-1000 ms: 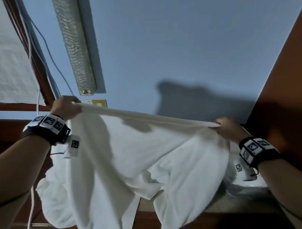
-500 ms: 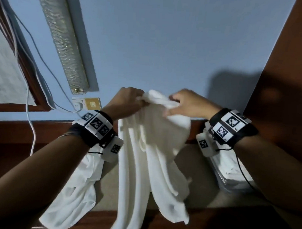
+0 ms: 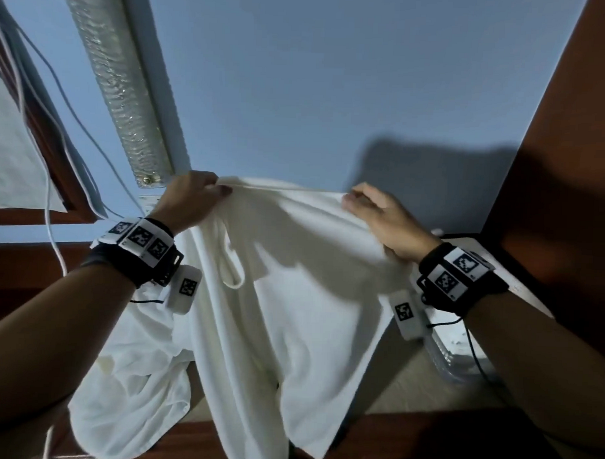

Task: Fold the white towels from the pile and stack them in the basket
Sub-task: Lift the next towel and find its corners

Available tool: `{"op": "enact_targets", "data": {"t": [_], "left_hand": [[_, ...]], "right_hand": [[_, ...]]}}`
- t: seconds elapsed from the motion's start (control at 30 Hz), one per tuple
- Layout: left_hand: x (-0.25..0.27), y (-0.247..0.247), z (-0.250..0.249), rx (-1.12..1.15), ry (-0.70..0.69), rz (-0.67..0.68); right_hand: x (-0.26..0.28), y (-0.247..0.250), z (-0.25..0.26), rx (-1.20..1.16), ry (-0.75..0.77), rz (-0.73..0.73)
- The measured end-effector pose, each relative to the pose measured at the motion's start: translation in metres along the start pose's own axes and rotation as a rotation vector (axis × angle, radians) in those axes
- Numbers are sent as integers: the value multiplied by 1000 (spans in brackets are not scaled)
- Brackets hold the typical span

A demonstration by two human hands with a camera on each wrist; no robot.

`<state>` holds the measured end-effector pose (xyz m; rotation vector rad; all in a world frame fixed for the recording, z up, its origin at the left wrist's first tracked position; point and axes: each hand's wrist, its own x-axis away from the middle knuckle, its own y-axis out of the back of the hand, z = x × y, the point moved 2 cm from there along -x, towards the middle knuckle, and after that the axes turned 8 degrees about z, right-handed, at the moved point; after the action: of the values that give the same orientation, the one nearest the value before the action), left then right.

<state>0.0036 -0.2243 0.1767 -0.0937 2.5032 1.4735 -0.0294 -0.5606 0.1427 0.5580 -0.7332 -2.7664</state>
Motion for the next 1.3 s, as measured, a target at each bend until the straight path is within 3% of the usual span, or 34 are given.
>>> {"op": "enact_targets", "data": {"t": [0.1, 0.17, 0.33, 0.67, 0.77, 0.9, 0.97, 1.03, 1.1, 1.2, 1.23, 1.3], "left_hand": [[-3, 10, 13, -24, 17, -50], [-4, 17, 27, -55, 51, -75], [-6, 22, 59, -108, 120, -64], [-9, 12, 73, -108, 166, -39], [-7, 12, 68, -56, 160, -46], [0, 12, 45, 57, 147, -58], [2, 15, 22, 155, 117, -63], [3, 15, -11, 265, 40, -51], [7, 11, -54, 367, -92, 19], [21, 5, -112, 476, -286, 172], [25, 6, -122, 478, -322, 222], [25, 12, -115, 425, -343, 293]], "right_hand": [[1, 8, -16, 299, -60, 323], [7, 21, -41, 457, -163, 453], [26, 44, -80, 185, -320, 413], [22, 61, -82, -88, -371, 394], [18, 62, -81, -13, -308, 247], [3, 74, -79, 34, -249, -197], [-2, 75, -61, 14, -158, -370], [-12, 63, -31, -81, -45, -440], [-23, 37, 8, -108, 56, -261], [-29, -11, 47, 136, 68, 151], [-30, -20, 48, 266, 48, 208], [-29, -20, 42, 371, 23, 152]]}}
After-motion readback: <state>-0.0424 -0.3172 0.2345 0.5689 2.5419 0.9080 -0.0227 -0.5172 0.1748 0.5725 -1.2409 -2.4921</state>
